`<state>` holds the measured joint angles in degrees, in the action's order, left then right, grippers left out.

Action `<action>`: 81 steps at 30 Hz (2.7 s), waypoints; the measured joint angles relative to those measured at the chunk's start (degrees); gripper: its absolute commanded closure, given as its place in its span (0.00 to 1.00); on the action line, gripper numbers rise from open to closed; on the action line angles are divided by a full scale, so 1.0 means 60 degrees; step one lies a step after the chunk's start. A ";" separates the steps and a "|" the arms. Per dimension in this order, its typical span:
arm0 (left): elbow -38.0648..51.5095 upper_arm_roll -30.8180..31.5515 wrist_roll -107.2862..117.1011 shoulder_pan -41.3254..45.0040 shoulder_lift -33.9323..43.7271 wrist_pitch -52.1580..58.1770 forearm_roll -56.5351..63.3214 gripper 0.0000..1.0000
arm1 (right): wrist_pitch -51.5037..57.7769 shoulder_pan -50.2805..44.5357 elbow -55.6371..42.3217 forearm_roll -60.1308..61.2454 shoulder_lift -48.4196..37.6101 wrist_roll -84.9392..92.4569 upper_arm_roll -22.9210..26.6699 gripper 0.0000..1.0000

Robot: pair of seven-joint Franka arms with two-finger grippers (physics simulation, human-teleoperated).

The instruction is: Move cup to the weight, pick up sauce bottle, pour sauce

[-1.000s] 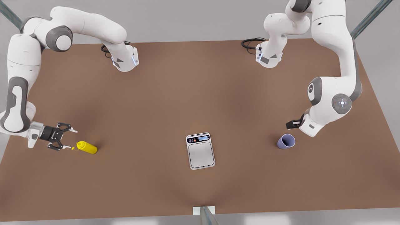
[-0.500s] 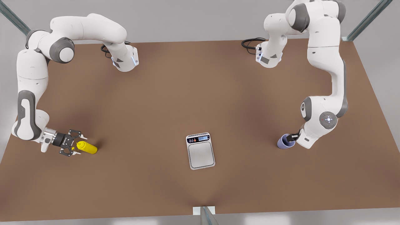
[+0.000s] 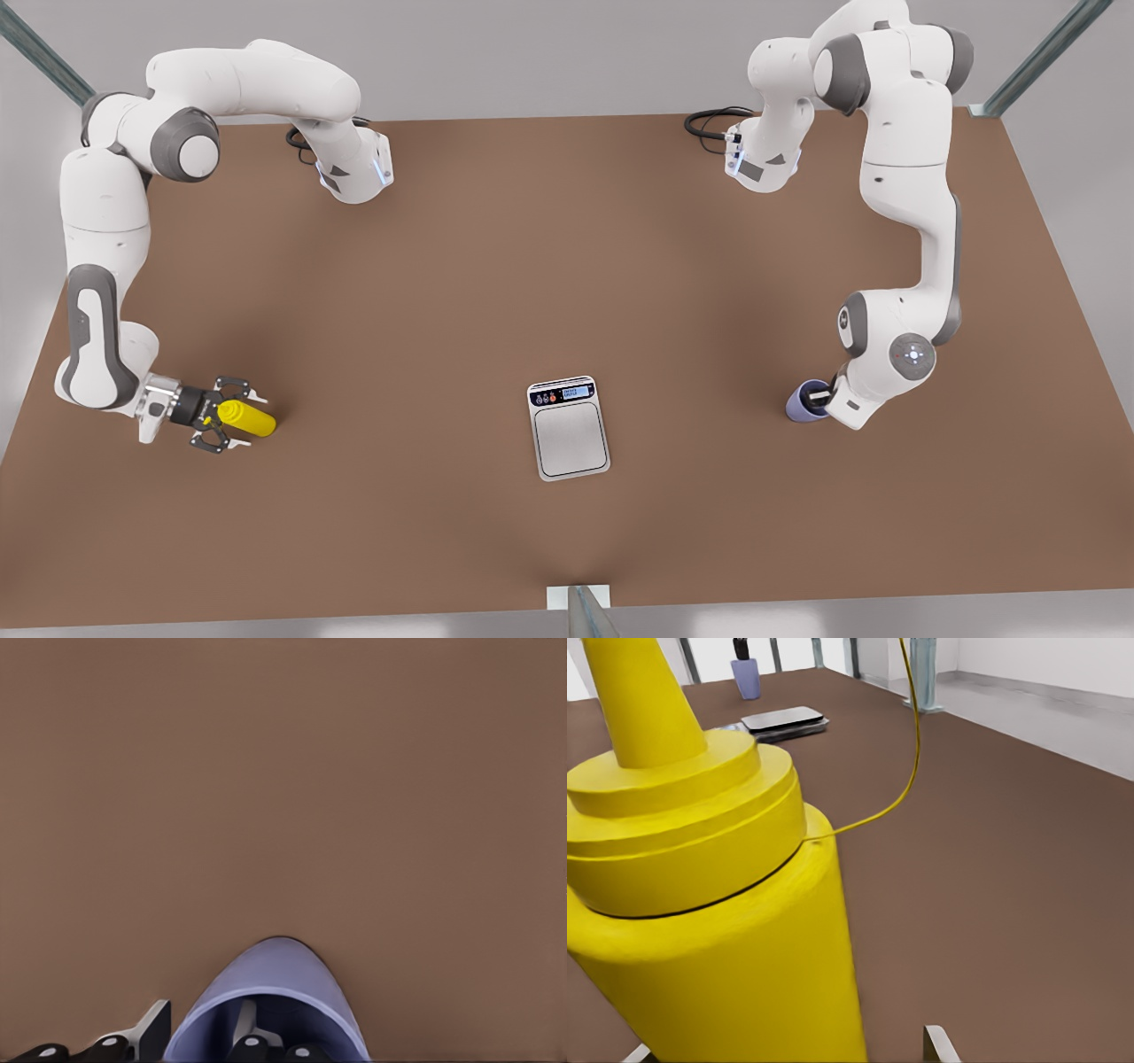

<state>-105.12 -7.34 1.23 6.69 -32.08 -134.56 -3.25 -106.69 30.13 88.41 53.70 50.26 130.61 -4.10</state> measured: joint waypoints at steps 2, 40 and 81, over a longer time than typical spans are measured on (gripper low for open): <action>0.0000 -0.0007 -0.0366 -0.0075 -0.0014 0.0028 -0.0429 0.79 | -0.0001 0.0001 0.0001 0.0000 0.0044 0.0014 -0.0032 0.00; 0.2453 0.0461 0.4813 0.3350 -0.1026 -0.0147 -0.2997 0.77 | 0.0518 -0.0048 -0.0307 0.0070 -0.0010 -0.0603 -0.0062 0.42; 0.3624 -0.5312 -0.0638 0.4958 0.0475 0.6061 -0.3332 0.00 | -0.6024 -1.1631 -0.1321 -1.2037 -0.1369 -1.4864 0.3511 0.41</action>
<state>-83.38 -39.22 -2.59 36.44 -29.23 -98.20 -23.25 -142.84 -39.65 80.48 -18.52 42.05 41.43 16.96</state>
